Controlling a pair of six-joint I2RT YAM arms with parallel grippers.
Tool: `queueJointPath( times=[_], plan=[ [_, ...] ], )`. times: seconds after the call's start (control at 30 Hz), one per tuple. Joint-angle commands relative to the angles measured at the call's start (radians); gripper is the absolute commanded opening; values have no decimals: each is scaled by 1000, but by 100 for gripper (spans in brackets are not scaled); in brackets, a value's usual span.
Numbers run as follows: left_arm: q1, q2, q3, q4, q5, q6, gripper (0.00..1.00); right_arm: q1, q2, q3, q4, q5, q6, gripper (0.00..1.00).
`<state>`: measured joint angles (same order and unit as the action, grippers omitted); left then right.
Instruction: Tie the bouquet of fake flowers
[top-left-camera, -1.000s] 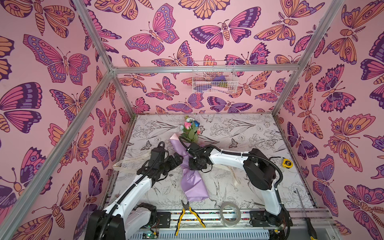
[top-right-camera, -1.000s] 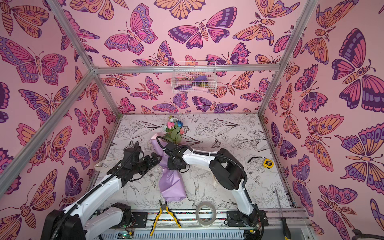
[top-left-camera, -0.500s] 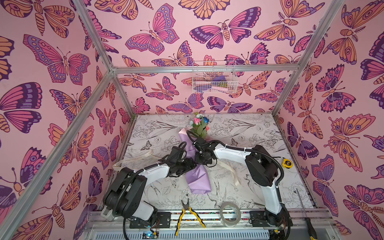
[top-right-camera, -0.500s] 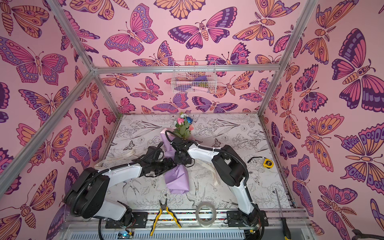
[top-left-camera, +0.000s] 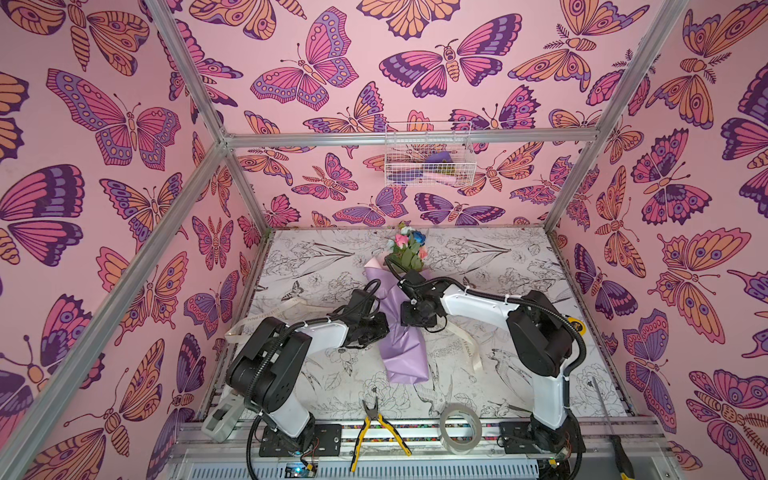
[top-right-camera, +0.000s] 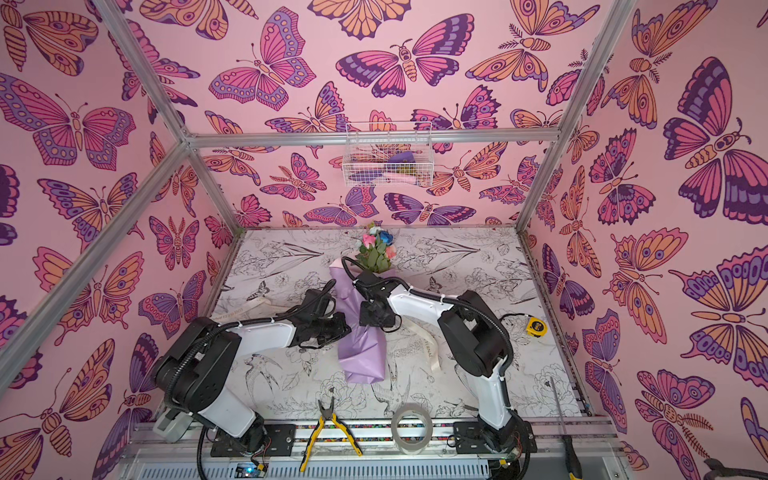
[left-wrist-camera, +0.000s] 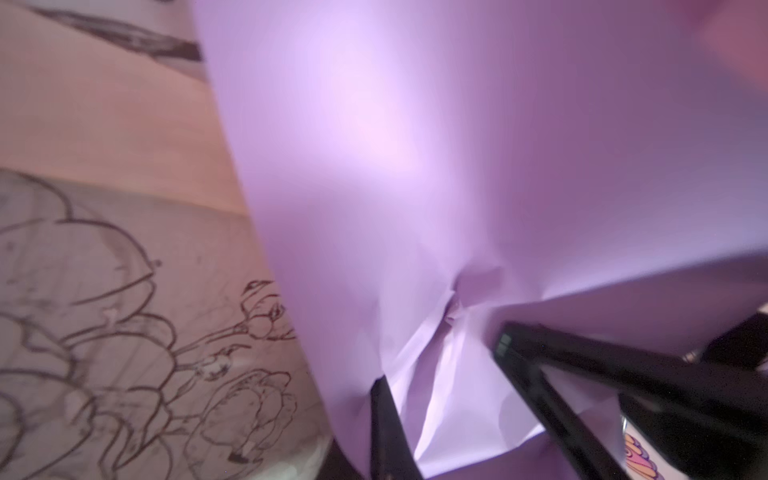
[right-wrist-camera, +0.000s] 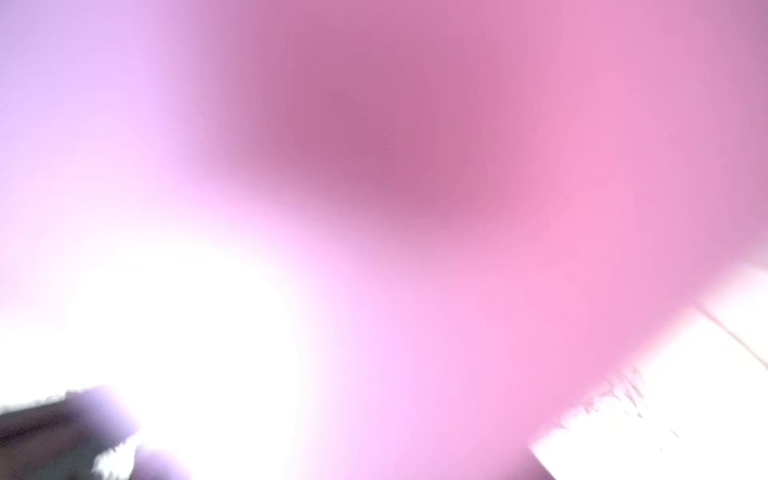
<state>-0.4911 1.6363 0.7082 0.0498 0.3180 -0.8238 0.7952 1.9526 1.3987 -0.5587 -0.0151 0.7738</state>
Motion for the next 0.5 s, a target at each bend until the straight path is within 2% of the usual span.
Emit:
queueJointPath(
  times=[0.0,0.2,0.37,0.47],
  plan=[
    [-1,18,-7,-10,-10,13,2,-2,-109,-19,-55,19,-37,66],
    [-1,30,19,-46,1,47,0,-15,-282,-120,-123,40,-40,70],
    [-1,22,25,-63,15,62,0,-74,-484,-307,-216,80,-4,72],
    [-1,18,33,-80,26,77,0,-106,-603,-429,-299,142,34,72]
  ],
)
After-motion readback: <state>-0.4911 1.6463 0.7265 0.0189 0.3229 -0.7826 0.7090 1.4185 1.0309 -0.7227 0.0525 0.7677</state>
